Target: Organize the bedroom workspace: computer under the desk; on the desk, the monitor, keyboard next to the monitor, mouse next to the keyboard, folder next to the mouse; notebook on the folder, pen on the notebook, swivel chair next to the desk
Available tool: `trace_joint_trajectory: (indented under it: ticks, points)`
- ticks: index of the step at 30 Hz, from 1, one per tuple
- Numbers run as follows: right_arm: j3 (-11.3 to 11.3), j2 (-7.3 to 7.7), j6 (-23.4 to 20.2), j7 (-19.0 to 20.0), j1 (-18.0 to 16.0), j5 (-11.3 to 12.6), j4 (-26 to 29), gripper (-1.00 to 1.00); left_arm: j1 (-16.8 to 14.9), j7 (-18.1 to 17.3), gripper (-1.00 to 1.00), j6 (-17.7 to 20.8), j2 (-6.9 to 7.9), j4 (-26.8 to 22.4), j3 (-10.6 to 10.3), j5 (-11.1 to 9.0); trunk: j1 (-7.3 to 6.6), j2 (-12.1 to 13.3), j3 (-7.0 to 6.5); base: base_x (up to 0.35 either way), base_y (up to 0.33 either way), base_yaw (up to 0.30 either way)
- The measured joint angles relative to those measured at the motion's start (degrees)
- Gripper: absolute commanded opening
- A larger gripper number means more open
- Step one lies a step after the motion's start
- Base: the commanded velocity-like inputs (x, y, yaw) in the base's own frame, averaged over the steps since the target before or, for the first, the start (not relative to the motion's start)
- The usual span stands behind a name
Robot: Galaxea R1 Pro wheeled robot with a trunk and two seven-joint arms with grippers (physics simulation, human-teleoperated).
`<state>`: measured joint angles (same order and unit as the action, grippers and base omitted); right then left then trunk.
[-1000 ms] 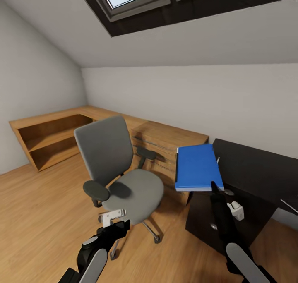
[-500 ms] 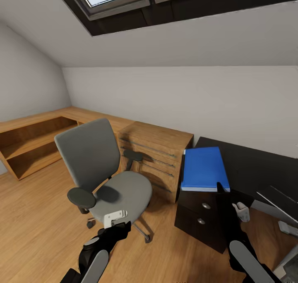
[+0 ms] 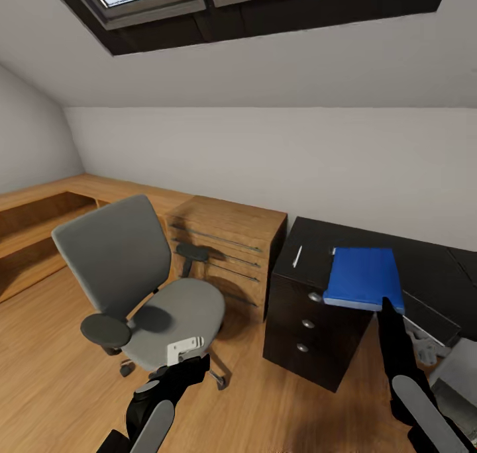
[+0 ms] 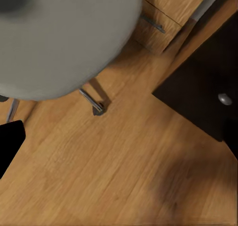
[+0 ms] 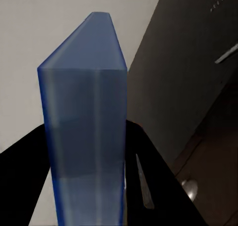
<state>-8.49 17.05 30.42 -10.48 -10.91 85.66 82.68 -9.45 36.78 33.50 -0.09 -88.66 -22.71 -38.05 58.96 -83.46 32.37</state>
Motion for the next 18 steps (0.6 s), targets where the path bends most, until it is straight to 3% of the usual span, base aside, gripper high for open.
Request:
trace_joint_trajectory:
  ticks: [1,2,8,15,18]
  points:
    - [6.5,-0.05,-5.9,-7.8,-0.7,0.8,-0.1,-1.00,0.0,-0.1,1.00,0.0,-0.03,0.4,-0.1,-0.1,-0.22,0.4,-0.12,0.000,0.000,-0.219]
    - [9.3,-0.03,-7.0,-8.7,-0.9,-0.5,0.0,-1.00,0.0,-0.1,1.00,0.0,-0.05,0.7,-0.4,-0.1,-0.44,0.8,-0.25,0.000,0.000,-0.219]
    - [11.7,-0.05,-8.1,-9.7,-1.0,-0.2,-0.9,-1.00,0.0,-0.7,1.00,0.1,-0.35,5.5,-2.8,-0.1,-1.76,3.2,-1.00,0.000,0.000,-0.220]
    - [12.0,0.06,-8.3,-9.7,-0.9,-0.3,-1.4,-1.00,0.0,-0.9,1.00,0.7,-4.03,10.3,-3.6,0.0,-3.30,6.0,-1.88,0.000,0.000,-0.220]
    - [12.1,0.10,-8.4,-9.7,-0.9,-0.3,-1.3,-1.00,0.0,-0.9,1.00,0.5,-4.32,11.3,-4.1,0.0,-3.95,7.2,-2.25,0.000,0.000,-0.220]
